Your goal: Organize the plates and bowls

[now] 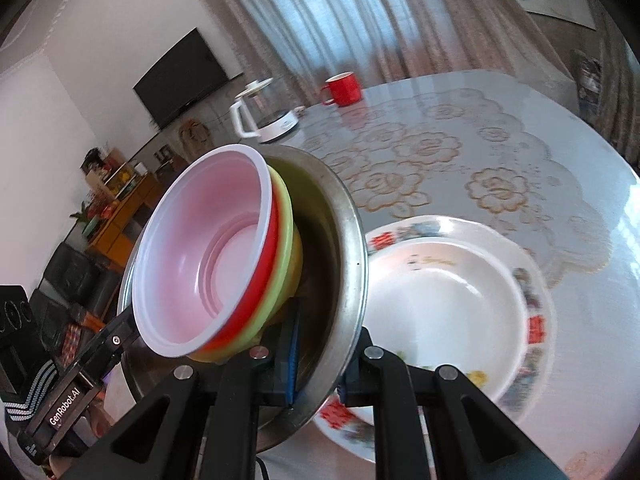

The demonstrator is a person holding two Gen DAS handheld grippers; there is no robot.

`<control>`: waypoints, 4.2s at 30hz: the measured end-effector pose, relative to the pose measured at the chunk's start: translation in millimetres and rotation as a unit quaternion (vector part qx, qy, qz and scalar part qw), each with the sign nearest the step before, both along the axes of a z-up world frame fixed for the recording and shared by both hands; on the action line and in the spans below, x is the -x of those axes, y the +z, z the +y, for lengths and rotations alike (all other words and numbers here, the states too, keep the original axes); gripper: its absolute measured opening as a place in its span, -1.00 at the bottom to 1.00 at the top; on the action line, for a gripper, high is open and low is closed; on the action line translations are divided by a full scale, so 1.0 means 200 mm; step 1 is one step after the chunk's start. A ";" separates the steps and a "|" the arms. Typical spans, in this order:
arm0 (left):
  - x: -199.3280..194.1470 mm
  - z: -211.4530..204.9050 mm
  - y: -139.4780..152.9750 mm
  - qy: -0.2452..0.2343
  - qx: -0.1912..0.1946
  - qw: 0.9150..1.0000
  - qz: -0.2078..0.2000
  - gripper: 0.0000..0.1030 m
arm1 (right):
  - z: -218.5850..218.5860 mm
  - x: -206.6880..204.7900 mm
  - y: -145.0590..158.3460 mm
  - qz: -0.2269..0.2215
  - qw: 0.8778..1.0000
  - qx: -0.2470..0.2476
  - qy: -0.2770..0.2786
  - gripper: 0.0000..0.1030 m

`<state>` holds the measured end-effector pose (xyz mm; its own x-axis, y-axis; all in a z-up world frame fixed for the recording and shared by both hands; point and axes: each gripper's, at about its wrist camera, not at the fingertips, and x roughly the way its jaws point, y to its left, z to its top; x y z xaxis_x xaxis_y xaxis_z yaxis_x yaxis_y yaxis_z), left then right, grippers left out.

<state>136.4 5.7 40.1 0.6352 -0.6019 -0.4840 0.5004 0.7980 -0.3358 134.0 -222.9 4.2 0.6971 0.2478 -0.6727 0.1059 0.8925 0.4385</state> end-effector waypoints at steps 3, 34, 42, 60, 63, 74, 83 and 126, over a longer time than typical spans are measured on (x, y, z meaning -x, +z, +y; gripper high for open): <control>0.00 -0.08 0.00 -0.015 0.000 1.000 0.001 -0.52 | -0.07 0.04 0.01 -0.001 1.000 0.001 -0.018 -0.75; -0.04 -0.45 -0.24 -0.047 -0.051 0.996 0.054 -0.51 | -0.39 0.13 -0.21 0.056 0.994 -0.017 -0.095 -0.70; -0.07 -0.48 -0.28 -0.046 -0.055 0.995 0.073 -0.50 | -0.39 0.11 -0.24 0.072 0.992 -0.010 -0.100 -0.69; -0.09 -0.48 -0.31 -0.046 -0.054 0.994 0.089 -0.49 | -0.41 0.15 -0.20 0.069 0.993 -0.018 -0.098 -0.53; -0.08 -0.48 -0.31 -0.047 -0.054 0.993 0.092 -0.48 | -0.39 0.16 -0.20 0.069 0.993 0.003 -0.095 -0.59; 0.00 -0.44 -0.28 -0.045 -0.060 0.993 0.090 -0.45 | -0.43 0.15 -0.21 0.052 0.993 0.000 -0.108 -0.70; 0.02 -0.45 -0.27 -0.045 -0.066 0.993 0.084 -0.42 | -0.43 0.17 -0.21 0.050 0.993 -0.011 -0.102 -0.59; 0.62 -0.21 -0.22 0.131 -0.202 0.971 0.002 1.00 | 0.03 0.86 -0.15 -0.040 0.981 0.170 -0.083 0.59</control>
